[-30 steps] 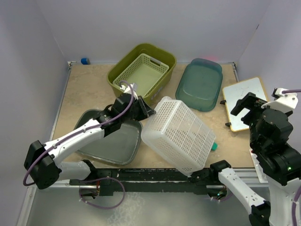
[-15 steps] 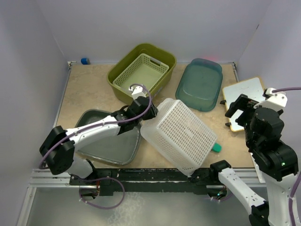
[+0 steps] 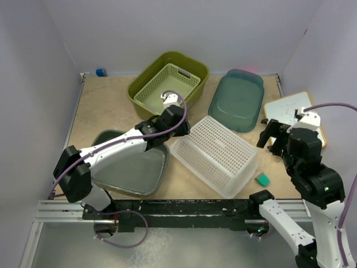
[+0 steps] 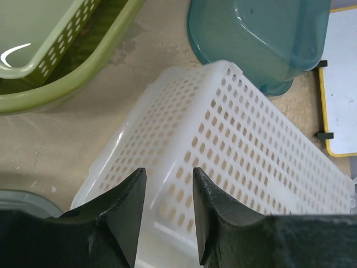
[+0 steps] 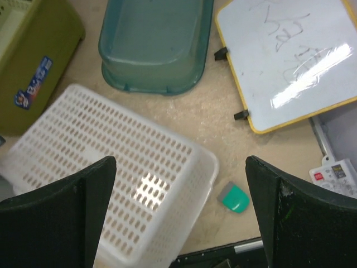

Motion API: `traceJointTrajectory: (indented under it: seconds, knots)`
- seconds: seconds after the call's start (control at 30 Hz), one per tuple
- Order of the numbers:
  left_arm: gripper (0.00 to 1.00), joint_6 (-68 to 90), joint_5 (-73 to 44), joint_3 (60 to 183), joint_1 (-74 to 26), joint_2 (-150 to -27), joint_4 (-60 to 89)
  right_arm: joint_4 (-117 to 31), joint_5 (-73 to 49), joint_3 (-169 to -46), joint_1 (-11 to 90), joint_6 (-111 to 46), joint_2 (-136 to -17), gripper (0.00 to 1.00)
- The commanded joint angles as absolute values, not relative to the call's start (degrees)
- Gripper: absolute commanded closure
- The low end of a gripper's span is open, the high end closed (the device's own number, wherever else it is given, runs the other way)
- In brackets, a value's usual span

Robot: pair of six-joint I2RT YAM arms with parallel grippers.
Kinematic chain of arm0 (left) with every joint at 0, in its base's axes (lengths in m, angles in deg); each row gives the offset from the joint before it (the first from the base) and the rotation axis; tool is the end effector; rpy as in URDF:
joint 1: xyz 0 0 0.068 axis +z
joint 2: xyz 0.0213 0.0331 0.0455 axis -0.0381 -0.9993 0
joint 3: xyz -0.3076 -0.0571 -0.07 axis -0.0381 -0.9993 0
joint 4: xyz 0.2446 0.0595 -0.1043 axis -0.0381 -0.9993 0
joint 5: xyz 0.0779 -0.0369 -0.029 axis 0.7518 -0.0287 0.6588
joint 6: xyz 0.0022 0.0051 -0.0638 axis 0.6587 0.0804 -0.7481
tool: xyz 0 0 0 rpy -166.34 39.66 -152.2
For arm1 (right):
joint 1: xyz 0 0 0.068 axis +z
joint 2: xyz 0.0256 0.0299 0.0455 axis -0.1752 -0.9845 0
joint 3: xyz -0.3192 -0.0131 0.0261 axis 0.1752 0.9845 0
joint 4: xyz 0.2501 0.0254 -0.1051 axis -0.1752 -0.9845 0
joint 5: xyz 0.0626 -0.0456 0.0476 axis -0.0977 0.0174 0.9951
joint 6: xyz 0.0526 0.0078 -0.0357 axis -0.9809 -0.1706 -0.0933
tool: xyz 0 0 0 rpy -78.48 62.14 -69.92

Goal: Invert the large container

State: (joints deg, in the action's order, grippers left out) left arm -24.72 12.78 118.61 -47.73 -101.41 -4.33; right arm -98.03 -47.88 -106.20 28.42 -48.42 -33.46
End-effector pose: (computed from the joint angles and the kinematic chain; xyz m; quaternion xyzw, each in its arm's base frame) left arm 0.2517 -0.2743 0.3275 -0.0557 0.8801 -0.2408 0.4055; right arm 0.0616 -0.0041 0.4674 0.1716 0.7865 0.0122 0.5931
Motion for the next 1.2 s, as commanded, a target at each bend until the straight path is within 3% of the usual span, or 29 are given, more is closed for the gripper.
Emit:
traceJointTrajectory:
  seconds: [0.0,0.17,0.37,0.47,0.7,0.9,1.17]
  knots:
    - [0.64,-23.8,14.0,117.4,-47.4,-96.3,-7.6,-106.0,-42.1,-102.1,28.6,-54.8,-34.6,0.0]
    - [0.62,-25.1,11.1,113.4,-47.5,-94.1,-5.6,-111.5,-37.6,-94.2,28.6,-65.5,-38.4,0.0]
    - [0.43,-23.5,10.1,114.5,-47.5,-97.3,-3.8,-105.2,-29.4,-84.6,28.6,-71.7,-38.3,0.0]
    - [0.39,-21.6,8.1,117.2,-47.4,-102.1,-2.5,-98.8,-24.8,-79.5,28.6,-72.1,-38.3,0.0]
    - [0.37,-18.3,3.7,120.9,-46.1,-110.4,-0.1,-86.3,-20.8,-71.6,28.6,-68.9,-39.2,0.0]
    - [0.39,-18.0,-6.7,119.2,-45.8,-112.7,3.6,-79.7,-19.9,-69.8,28.5,-64.1,-37.2,0.0]
    - [0.4,-21.8,-11.3,115.1,-50.0,-107.3,3.4,-80.7,-24.0,-71.4,28.3,-62.4,-38.3,0.0]
